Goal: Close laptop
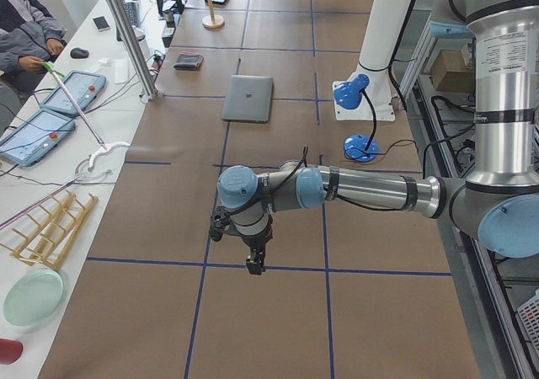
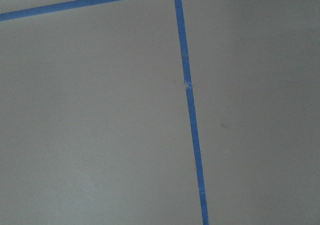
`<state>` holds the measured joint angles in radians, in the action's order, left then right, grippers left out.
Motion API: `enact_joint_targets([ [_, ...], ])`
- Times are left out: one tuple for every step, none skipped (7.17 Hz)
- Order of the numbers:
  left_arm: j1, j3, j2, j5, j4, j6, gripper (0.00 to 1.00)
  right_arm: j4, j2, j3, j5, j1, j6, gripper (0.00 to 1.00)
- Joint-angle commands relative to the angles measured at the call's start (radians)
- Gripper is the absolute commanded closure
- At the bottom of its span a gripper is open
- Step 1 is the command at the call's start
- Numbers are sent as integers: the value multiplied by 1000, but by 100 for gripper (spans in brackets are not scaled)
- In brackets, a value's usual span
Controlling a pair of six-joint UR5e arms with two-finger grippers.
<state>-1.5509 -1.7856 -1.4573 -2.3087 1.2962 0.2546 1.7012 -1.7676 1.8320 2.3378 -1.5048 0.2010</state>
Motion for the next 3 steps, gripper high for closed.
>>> enact_joint_targets([
  [0, -3, 0, 0, 0, 0, 0, 0, 0, 1, 0, 0, 0, 1],
  [0, -5, 0, 0, 0, 0, 0, 0, 0, 1, 2, 0, 0, 1],
  [0, -6, 0, 0, 0, 0, 1, 0, -1, 1, 2, 0, 0, 1],
])
